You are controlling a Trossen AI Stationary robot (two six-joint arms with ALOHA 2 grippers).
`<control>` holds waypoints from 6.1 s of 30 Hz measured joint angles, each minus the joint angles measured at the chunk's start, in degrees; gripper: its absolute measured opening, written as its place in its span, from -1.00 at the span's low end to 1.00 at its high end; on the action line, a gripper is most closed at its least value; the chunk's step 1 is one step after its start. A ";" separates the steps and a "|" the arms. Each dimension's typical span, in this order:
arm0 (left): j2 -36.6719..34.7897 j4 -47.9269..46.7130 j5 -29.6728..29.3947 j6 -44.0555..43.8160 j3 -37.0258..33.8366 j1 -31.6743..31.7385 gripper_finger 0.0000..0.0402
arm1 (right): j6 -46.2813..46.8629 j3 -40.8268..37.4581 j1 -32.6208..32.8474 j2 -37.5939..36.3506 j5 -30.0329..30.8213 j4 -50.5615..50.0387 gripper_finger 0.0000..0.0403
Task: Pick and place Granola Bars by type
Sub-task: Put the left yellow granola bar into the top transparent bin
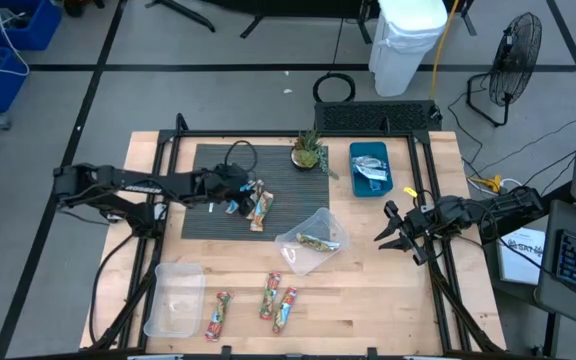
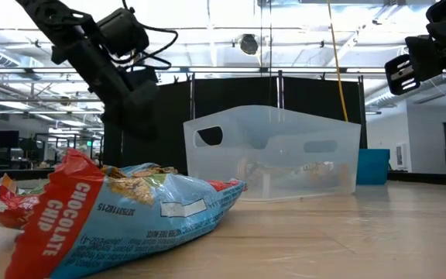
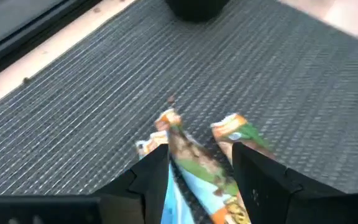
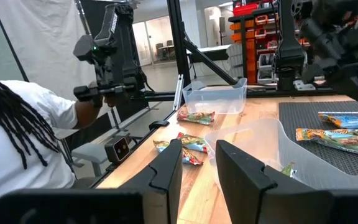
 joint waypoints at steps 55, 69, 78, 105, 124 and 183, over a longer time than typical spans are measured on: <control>10.72 -4.23 0.35 -4.63 0.11 3.86 -0.41 | -0.01 -0.05 -0.01 0.42 0.02 0.26 -0.56; 9.73 -3.02 0.03 -0.21 0.09 2.91 -0.94 | 0.01 -0.05 0.01 0.42 0.02 0.22 -0.56; 5.61 0.74 -1.85 5.59 0.04 1.00 -0.95 | 0.00 -0.03 0.00 0.42 0.02 0.20 -0.56; -4.12 31.72 14.50 22.32 -7.71 2.03 -0.95 | -0.01 -0.01 0.00 0.39 0.02 0.35 -0.56; -35.17 38.44 28.46 16.31 -25.62 10.72 -0.95 | -0.01 -0.01 0.01 0.52 0.02 0.31 -0.56; -10.21 15.58 27.51 20.35 1.93 -15.97 -0.96 | 0.01 -0.01 -0.01 0.52 0.02 0.34 -0.56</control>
